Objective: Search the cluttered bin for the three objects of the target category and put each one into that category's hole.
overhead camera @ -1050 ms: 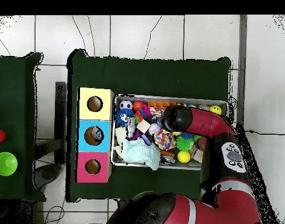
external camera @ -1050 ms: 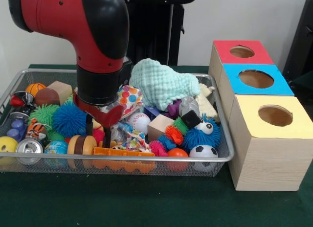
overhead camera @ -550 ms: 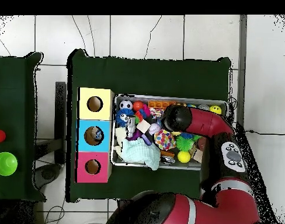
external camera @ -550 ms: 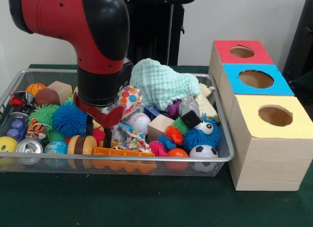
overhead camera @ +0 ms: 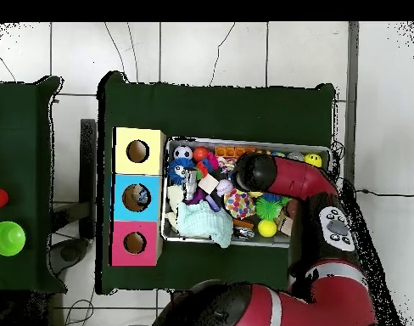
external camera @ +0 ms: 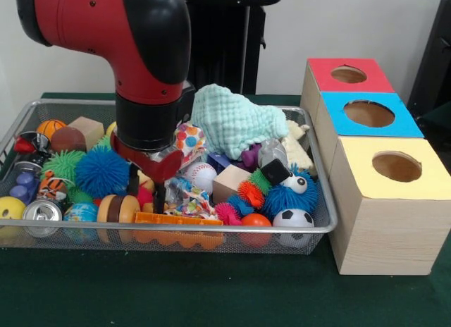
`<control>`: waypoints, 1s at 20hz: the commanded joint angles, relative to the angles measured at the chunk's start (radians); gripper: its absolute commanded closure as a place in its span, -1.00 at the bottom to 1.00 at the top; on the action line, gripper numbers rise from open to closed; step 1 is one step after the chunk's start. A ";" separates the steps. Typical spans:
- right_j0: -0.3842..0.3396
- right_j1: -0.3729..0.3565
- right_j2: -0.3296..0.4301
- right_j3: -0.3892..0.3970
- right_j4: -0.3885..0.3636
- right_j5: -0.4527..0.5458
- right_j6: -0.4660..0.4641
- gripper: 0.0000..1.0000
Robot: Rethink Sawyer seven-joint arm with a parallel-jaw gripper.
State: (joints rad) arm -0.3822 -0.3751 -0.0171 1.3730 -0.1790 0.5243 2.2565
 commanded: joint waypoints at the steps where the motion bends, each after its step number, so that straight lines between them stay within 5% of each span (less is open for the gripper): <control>1: 0.029 -0.021 0.096 0.092 0.045 -0.013 0.078 -1.00; 10: 0.059 -0.019 0.090 0.107 0.060 -0.019 0.096 -1.00; 20: 0.029 0.061 0.120 0.055 0.057 -0.007 0.031 -1.00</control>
State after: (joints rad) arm -0.3272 -0.3908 -0.0066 1.4059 -0.1539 0.5243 2.2565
